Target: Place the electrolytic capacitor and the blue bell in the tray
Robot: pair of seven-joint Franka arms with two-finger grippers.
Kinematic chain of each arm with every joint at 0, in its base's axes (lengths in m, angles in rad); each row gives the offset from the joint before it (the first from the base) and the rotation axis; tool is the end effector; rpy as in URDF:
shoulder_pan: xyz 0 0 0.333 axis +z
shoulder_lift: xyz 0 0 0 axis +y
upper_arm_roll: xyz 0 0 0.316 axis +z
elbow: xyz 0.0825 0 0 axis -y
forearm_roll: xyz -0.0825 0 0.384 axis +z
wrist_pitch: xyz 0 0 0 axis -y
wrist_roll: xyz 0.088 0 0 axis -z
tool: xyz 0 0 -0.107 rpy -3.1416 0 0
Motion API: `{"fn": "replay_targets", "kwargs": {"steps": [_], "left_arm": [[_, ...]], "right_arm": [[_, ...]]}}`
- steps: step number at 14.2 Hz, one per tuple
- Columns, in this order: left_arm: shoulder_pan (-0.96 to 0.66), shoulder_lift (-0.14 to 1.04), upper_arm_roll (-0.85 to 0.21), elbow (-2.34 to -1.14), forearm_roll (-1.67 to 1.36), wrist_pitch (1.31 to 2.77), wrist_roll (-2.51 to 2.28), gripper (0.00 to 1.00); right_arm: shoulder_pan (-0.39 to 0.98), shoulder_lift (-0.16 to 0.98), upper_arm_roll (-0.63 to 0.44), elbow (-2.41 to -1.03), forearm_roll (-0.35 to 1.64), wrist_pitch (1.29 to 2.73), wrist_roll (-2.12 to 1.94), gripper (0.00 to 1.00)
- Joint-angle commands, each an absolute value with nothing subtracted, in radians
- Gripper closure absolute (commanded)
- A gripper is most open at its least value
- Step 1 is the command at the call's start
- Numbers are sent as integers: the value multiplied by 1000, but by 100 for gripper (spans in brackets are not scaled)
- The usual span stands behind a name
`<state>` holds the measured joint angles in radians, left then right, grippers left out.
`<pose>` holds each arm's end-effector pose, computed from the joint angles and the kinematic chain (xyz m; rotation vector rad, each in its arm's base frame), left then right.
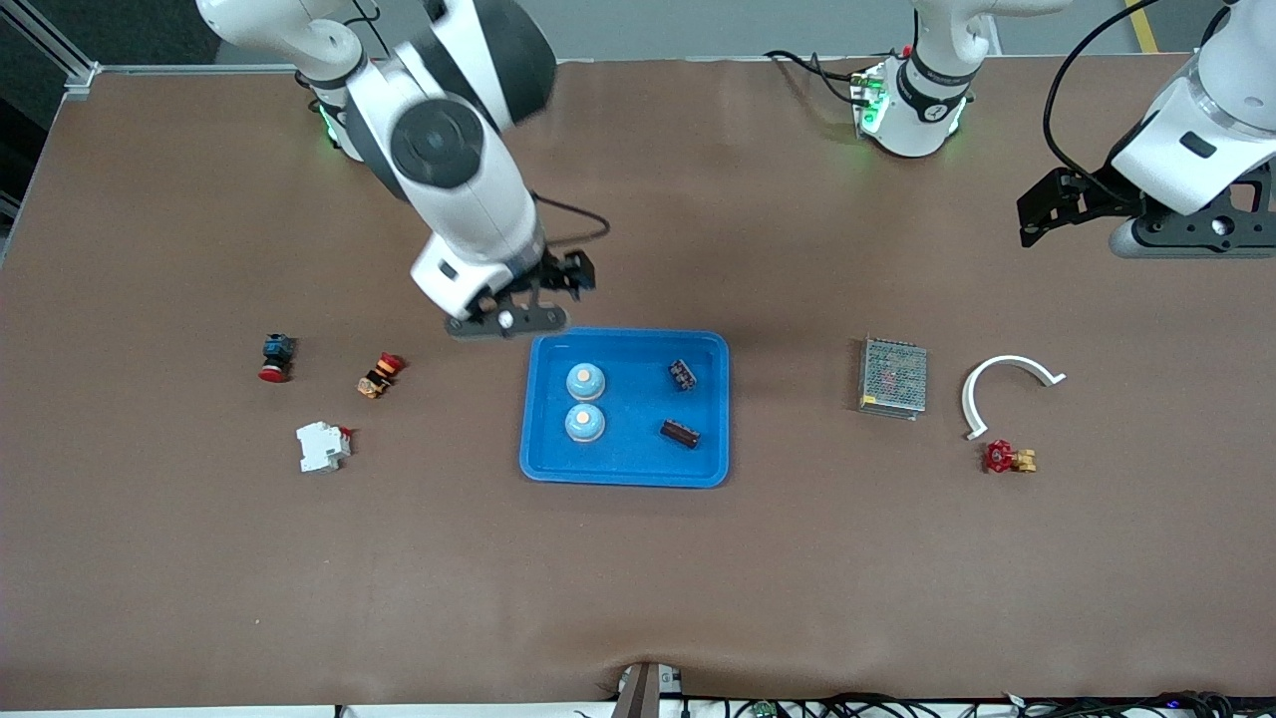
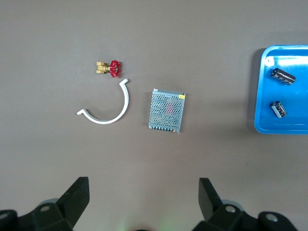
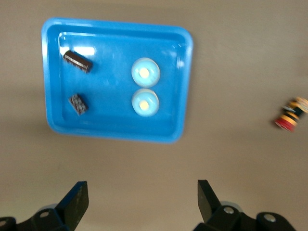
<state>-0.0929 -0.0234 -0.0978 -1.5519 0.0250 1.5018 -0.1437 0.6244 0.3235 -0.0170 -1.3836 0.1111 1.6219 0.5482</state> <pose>0.5310 -0.1003 0.6402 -3.1093 0.0708 0.0341 0.5255 0.3810 0.5224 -3.0926 -0.0765 0.1994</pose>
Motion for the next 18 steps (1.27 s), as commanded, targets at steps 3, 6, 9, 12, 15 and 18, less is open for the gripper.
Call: {"fn": "replay_targets", "kwargs": {"steps": [3, 6, 9, 12, 15, 18], "left_arm": [[-89, -20, -100, -1537, 11, 1503, -130, 0], [-91, -8, -100, -1537, 9, 1506, -132, 0], [-83, -6, -100, -1537, 9, 1526, -130, 0], [-74, -8, -100, -1537, 11, 1528, -129, 0], [-74, -8, -100, -1537, 11, 1528, -127, 0], [-72, -8, -100, -1537, 11, 1528, -129, 0]], "right_arm": [[530, 135, -23, -1469, 124, 1468, 407, 0], [419, -18, -26, -1607, 115, 1457, 250, 0], [290, -124, -26, -1712, 100, 1460, 117, 0], [146, -176, -26, -1781, 80, 1485, -9, 0], [63, -175, -26, -1799, 22, 1544, -21, 0], [12, -167, -26, -1777, 15, 1578, -20, 0]]}}
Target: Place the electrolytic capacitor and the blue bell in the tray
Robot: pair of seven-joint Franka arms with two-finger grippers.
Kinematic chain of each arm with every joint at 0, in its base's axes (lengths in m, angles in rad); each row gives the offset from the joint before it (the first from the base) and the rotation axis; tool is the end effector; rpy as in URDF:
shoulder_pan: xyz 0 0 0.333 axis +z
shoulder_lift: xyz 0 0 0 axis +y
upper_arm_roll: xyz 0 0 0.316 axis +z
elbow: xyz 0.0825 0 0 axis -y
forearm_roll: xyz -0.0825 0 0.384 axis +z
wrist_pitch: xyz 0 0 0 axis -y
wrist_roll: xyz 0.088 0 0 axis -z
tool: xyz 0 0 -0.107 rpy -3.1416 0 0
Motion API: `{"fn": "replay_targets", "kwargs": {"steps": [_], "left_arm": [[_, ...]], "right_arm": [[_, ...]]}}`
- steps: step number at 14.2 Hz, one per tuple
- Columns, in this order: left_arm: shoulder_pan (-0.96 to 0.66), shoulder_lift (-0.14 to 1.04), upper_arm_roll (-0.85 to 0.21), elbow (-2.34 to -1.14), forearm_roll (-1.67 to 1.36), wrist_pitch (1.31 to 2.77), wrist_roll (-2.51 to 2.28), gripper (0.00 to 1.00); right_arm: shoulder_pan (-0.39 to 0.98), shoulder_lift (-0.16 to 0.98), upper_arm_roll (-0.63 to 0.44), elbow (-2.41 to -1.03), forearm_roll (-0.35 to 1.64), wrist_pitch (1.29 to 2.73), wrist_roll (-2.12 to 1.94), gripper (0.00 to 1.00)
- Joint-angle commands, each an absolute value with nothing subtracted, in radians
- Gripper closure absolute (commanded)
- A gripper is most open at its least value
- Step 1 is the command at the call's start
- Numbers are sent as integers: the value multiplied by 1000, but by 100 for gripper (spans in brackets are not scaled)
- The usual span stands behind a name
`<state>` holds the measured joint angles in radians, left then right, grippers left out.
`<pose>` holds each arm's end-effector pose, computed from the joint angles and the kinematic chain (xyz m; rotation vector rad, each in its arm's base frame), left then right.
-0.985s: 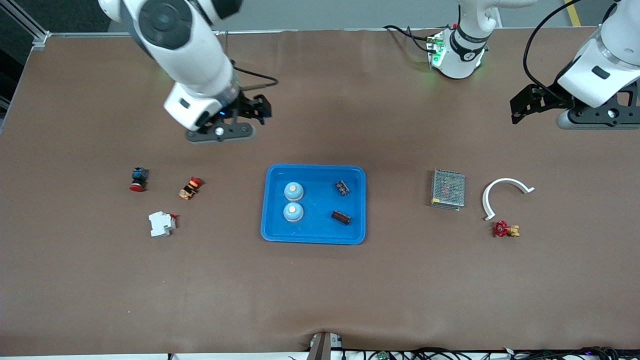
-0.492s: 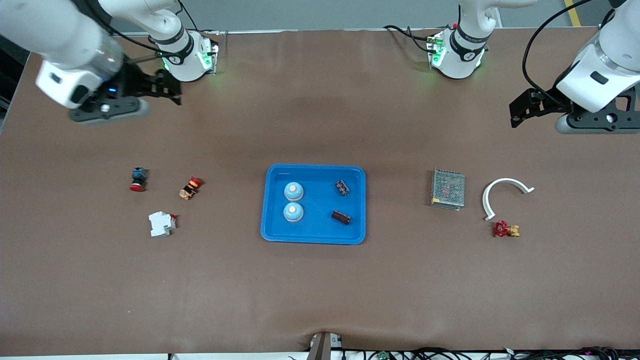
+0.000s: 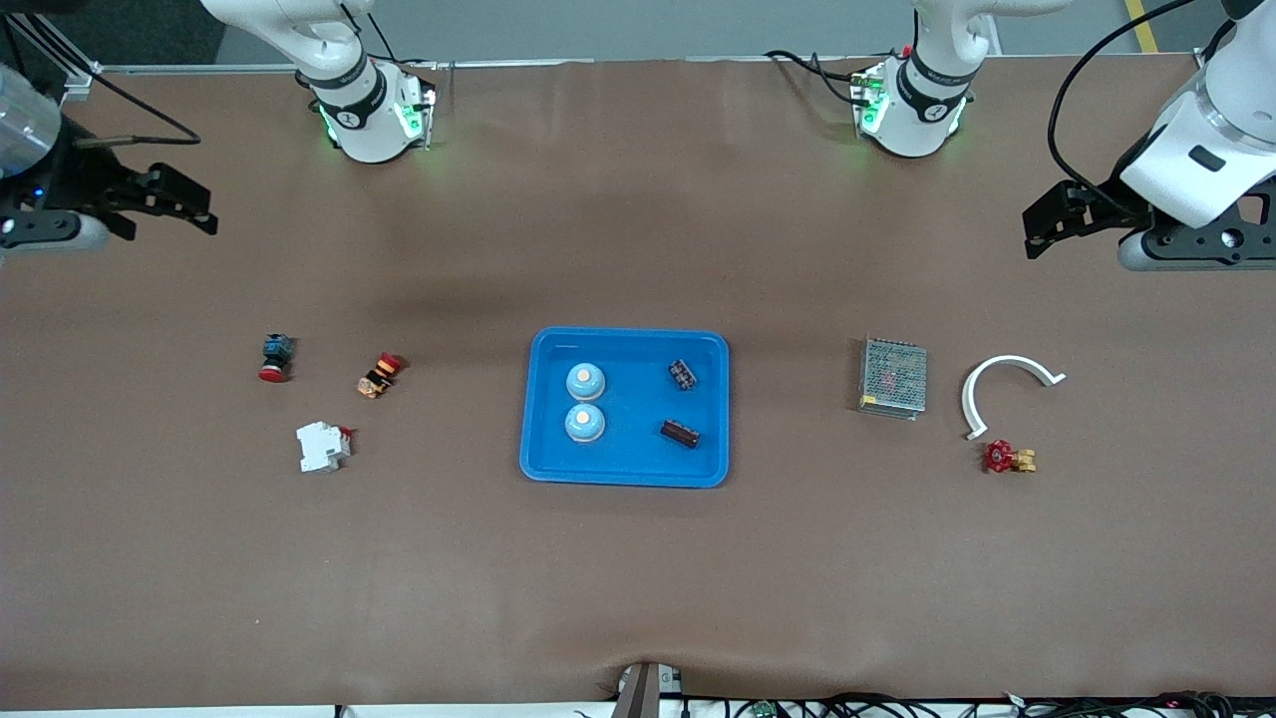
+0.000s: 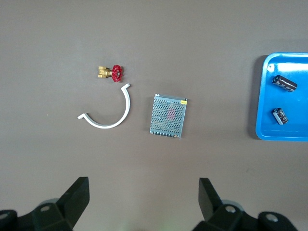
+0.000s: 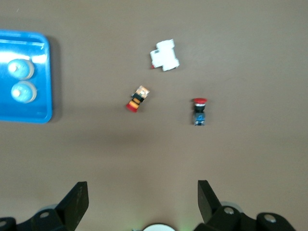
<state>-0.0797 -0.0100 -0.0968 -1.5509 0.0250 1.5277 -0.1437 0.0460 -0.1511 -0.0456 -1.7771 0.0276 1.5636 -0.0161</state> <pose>0.5392 -0.0937 0.6356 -3.1134 0.0496 0.0139 0.5032 0.0016 0.6067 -3.1051 -0.0257 0.0968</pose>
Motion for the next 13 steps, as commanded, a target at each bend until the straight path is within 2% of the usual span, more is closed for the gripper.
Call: {"fn": "replay_targets", "kwargs": {"steps": [1, 5, 13], "left_arm": [[-74, -8, -100, -1537, 11, 1528, -129, 0], [-72, -5, -97, -1539, 17, 1528, -129, 0], [-72, 2, -94, -1537, 15, 1528, -130, 0]], "right_arm": [[9, -161, -25, -1747, 15, 1578, -17, 0], [-15, -124, -26, -1666, 14, 1568, -14, 0], [-25, -124, -25, -1638, 6, 1563, -15, 0]]}}
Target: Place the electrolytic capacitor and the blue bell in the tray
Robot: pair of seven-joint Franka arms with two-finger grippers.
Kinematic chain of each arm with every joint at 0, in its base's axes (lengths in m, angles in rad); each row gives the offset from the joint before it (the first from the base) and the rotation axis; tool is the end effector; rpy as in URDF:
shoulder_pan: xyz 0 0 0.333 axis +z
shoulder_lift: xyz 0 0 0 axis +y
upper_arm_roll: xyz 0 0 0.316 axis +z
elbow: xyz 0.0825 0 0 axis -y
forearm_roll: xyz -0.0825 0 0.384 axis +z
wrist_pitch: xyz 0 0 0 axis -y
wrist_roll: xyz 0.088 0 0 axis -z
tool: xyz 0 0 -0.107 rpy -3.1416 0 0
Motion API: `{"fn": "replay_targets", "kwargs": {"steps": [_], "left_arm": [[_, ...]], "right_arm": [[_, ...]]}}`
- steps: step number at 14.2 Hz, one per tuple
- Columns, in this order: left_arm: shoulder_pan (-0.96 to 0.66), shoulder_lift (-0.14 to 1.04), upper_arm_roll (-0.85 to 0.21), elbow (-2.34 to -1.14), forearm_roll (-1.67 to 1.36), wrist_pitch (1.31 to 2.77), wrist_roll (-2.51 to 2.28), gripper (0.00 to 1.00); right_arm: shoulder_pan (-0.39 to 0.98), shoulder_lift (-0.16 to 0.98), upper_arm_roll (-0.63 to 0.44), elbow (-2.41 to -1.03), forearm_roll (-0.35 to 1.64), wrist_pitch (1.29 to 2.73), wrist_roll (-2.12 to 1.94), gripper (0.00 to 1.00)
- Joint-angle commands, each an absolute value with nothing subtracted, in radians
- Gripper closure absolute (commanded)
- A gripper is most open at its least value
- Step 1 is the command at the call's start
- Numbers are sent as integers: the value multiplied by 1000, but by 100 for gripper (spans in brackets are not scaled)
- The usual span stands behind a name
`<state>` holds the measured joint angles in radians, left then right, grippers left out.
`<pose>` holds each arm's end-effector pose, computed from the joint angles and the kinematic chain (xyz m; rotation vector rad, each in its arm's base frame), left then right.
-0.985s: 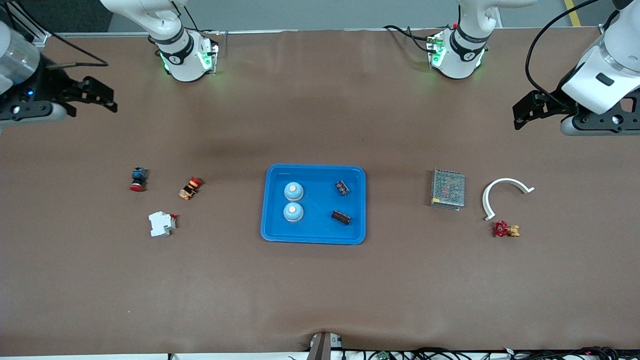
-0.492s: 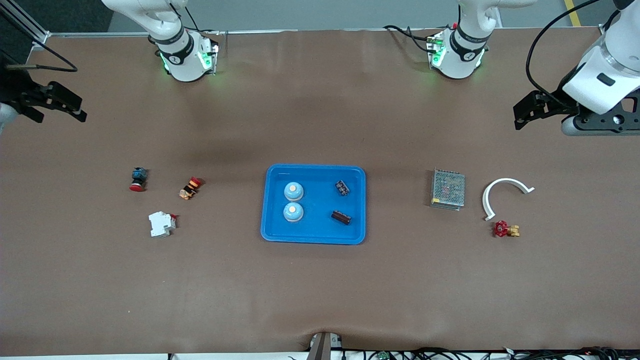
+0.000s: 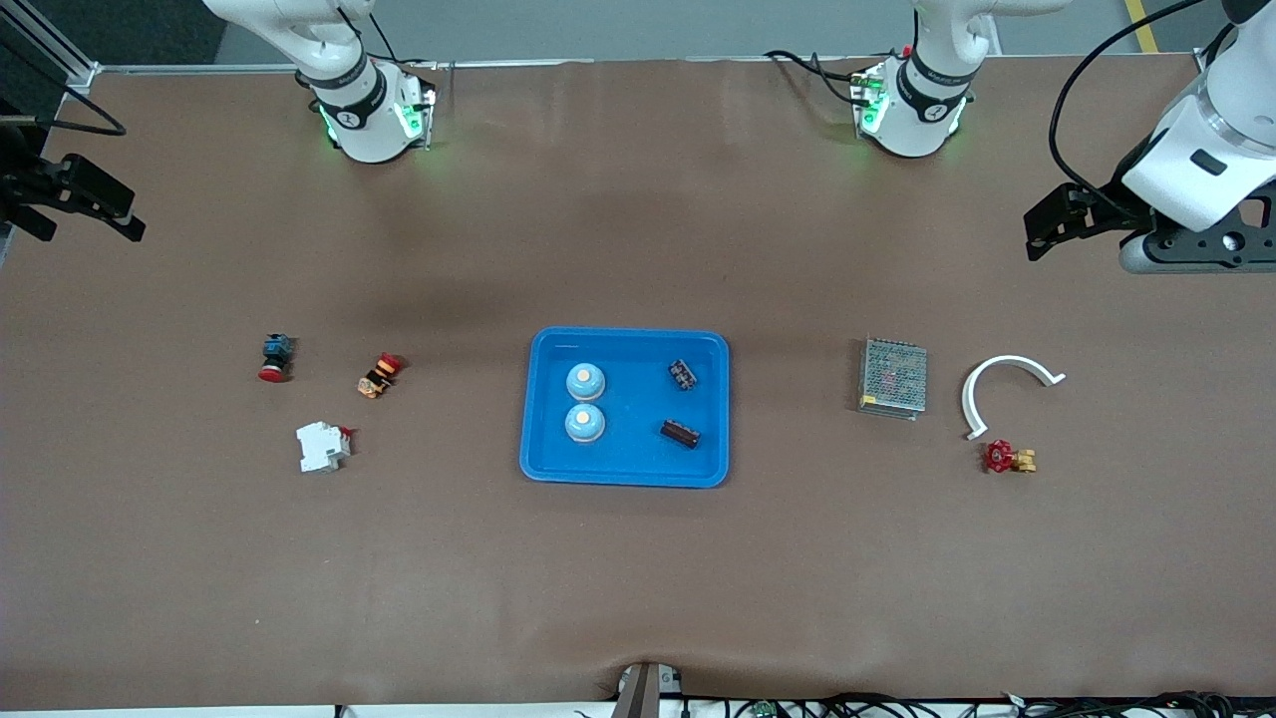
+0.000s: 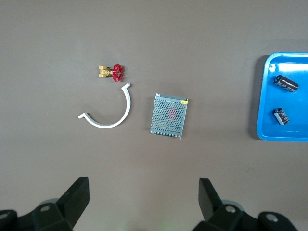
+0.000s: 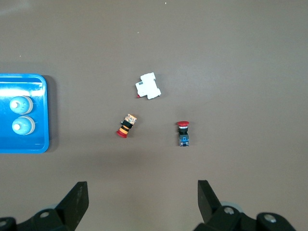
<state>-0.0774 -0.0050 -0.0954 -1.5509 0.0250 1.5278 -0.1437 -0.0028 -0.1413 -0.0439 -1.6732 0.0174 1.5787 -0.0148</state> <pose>0.5411 -0.0918 0.6329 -3.1132 0.0440 0.0216 0.5101 -0.0237 0.6520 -3.1182 0.0489 -0.0739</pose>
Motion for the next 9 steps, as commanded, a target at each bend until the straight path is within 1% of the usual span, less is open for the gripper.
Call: {"fn": "replay_targets", "kwargs": {"steps": [1, 9], "left_arm": [[-72, 0, -92, -1537, 14, 1526, -130, 0], [-69, 0, -89, -1539, 14, 1520, -144, 0]], "right_arm": [[-26, -123, -25, -1638, 6, 1563, -15, 0], [-23, -114, -23, -1634, 8, 1565, -12, 0]]}}
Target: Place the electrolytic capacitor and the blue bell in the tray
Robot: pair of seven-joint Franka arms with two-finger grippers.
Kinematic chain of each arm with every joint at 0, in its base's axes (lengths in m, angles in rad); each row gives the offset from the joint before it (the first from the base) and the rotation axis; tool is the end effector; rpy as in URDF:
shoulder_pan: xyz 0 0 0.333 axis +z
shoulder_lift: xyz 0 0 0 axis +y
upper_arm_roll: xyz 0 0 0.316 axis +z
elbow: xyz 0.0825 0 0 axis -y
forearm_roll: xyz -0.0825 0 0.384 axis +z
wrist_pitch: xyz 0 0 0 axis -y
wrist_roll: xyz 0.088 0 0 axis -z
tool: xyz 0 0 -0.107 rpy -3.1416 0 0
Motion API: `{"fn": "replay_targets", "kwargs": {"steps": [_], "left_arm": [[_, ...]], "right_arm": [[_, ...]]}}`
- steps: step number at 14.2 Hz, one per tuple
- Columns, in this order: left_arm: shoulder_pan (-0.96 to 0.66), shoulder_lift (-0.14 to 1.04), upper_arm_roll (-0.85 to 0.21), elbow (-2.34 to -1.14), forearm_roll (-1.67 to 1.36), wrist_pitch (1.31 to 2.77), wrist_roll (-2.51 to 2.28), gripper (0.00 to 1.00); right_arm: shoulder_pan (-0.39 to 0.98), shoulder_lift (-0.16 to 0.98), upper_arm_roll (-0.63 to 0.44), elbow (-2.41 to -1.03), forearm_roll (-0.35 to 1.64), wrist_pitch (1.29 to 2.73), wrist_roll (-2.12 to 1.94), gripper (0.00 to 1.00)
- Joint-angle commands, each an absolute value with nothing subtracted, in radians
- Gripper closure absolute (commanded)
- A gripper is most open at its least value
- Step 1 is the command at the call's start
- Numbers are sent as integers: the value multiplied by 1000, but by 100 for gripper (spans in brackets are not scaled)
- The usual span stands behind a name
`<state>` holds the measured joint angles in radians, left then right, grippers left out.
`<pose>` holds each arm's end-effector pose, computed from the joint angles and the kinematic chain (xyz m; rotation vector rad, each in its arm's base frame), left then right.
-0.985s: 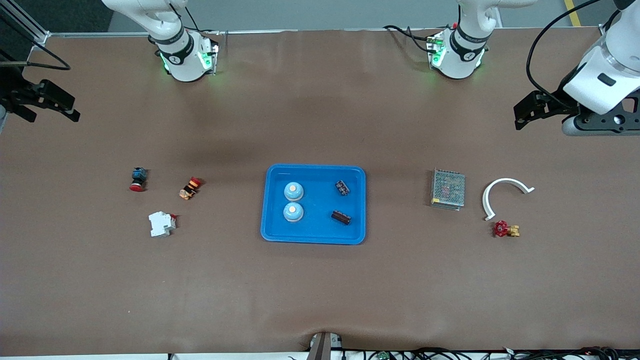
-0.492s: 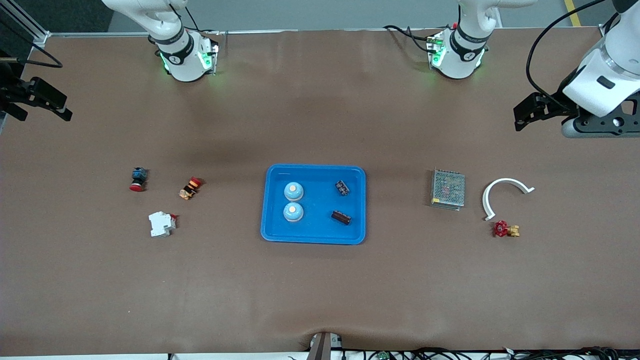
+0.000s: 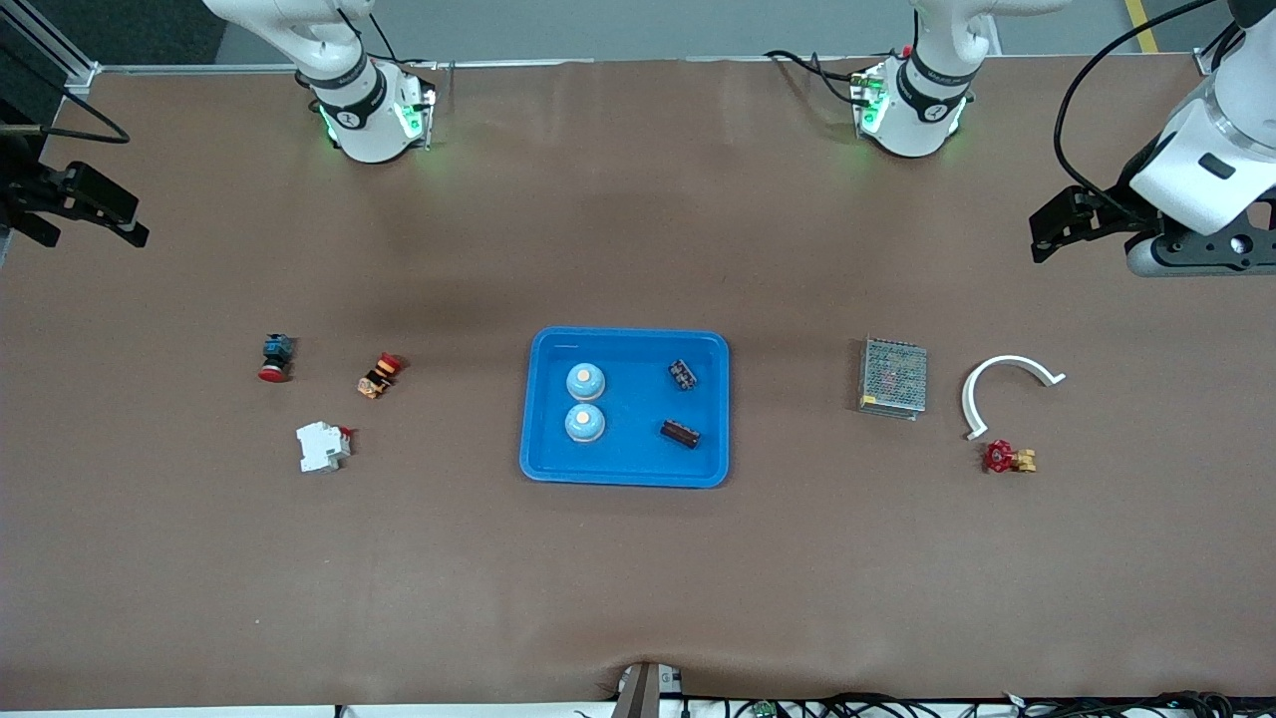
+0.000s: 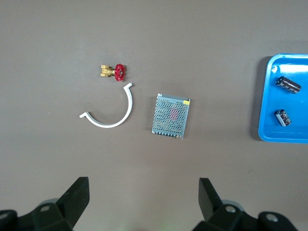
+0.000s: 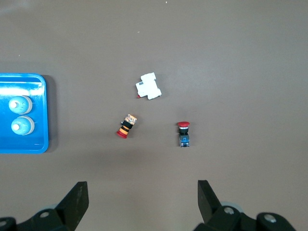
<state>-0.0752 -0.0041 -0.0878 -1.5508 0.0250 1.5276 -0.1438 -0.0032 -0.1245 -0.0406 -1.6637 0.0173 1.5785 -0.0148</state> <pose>0.5422 -0.0865 0.6324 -3.1134 0.0286 0.0234 0.5155 -0.0222 0.6479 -3.1195 0.0446 -0.0621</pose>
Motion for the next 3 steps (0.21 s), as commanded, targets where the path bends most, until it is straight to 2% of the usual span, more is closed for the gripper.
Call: {"fn": "replay_targets", "kwargs": {"steps": [1, 3], "left_arm": [[-68, 0, -89, -1539, 14, 1520, -143, 0], [-69, 0, -89, -1539, 15, 1520, -143, 0]], "right_arm": [[-23, -114, -23, -1632, 8, 1565, -12, 0], [-23, -112, -23, -1632, 9, 1565, -12, 0]]}}
